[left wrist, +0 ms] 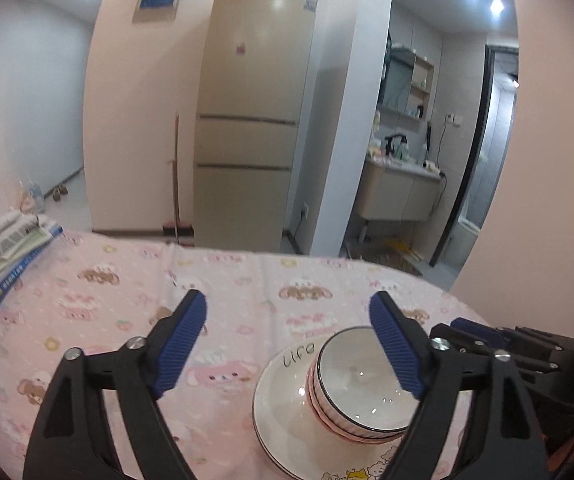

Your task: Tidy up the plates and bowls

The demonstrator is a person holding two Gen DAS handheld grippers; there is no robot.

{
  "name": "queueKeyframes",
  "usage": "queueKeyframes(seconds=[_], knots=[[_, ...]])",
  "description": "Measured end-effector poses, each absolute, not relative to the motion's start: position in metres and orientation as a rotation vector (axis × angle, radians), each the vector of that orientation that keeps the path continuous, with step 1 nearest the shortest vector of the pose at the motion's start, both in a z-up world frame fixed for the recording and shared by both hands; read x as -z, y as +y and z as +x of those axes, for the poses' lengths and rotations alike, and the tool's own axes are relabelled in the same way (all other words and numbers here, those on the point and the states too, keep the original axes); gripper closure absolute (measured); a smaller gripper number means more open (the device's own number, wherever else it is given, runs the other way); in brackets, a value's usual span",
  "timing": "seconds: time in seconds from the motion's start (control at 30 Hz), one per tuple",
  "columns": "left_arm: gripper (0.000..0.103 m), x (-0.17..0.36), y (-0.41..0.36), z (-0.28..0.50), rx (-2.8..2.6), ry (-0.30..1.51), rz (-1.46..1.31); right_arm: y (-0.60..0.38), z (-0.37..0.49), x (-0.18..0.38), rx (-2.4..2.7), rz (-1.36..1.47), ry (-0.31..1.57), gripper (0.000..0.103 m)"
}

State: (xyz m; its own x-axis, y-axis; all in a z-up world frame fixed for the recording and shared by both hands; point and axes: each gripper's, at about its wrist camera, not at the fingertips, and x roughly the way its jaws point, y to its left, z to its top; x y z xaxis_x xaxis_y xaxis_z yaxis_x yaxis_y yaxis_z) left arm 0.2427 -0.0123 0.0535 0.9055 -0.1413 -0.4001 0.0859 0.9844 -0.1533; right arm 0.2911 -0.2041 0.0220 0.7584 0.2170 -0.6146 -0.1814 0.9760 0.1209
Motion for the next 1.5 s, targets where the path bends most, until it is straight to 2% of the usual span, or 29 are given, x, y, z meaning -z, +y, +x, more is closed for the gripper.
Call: queueKeyframes(seconds=[0.1, 0.17, 0.2, 0.23, 0.37, 0.43, 0.57, 0.63, 0.83, 0.97, 1.17, 1.33, 1.5], knots=[[0.002, -0.067, -0.006, 0.219, 0.085, 0.320, -0.096, -0.205, 0.268, -0.037, -0.177, 0.033, 0.603, 0.075], [0.002, -0.074, -0.005, 0.203, 0.053, 0.273, -0.045, -0.206, 0.255, -0.045, -0.170, 0.025, 0.591, 0.056], [0.002, -0.076, -0.004, 0.196, 0.050, 0.251, -0.032, -0.207, 0.249, -0.049, -0.170, 0.028, 0.584, 0.031], [0.001, -0.077, -0.003, 0.187, 0.050, 0.228, -0.025, -0.209, 0.241, -0.052, -0.164, 0.034, 0.561, 0.021], [0.000, -0.074, 0.007, 0.158, 0.070, 0.146, -0.040, -0.210, 0.198, -0.065, -0.111, 0.001, 0.420, 0.021], [0.000, -0.069, 0.010, 0.146, 0.071, 0.106, -0.046, -0.208, 0.179, -0.068, -0.108, -0.021, 0.369, 0.015], [0.000, -0.062, 0.011, 0.119, 0.072, 0.037, -0.040, -0.208, 0.144, -0.070, -0.113, -0.045, 0.270, 0.013], [0.000, -0.059, 0.009, 0.112, 0.085, 0.027, -0.030, -0.207, 0.132, -0.070, -0.092, -0.070, 0.229, 0.000], [0.000, -0.020, 0.008, 0.103, 0.035, -0.008, 0.005, -0.207, 0.105, -0.047, -0.056, -0.033, 0.078, 0.000], [0.000, 0.008, 0.008, 0.107, 0.034, 0.055, 0.024, -0.210, 0.107, -0.016, -0.096, 0.025, 0.109, 0.000], [0.000, 0.040, 0.011, 0.107, 0.008, 0.036, -0.011, -0.212, 0.110, 0.028, -0.091, 0.040, 0.077, 0.000], [0.000, 0.066, 0.008, 0.116, 0.042, 0.101, -0.025, -0.210, 0.118, 0.052, -0.071, 0.066, 0.071, 0.000], [0.000, 0.088, 0.002, 0.133, 0.032, 0.220, -0.006, -0.215, 0.134, 0.061, -0.089, 0.092, 0.152, 0.000]])
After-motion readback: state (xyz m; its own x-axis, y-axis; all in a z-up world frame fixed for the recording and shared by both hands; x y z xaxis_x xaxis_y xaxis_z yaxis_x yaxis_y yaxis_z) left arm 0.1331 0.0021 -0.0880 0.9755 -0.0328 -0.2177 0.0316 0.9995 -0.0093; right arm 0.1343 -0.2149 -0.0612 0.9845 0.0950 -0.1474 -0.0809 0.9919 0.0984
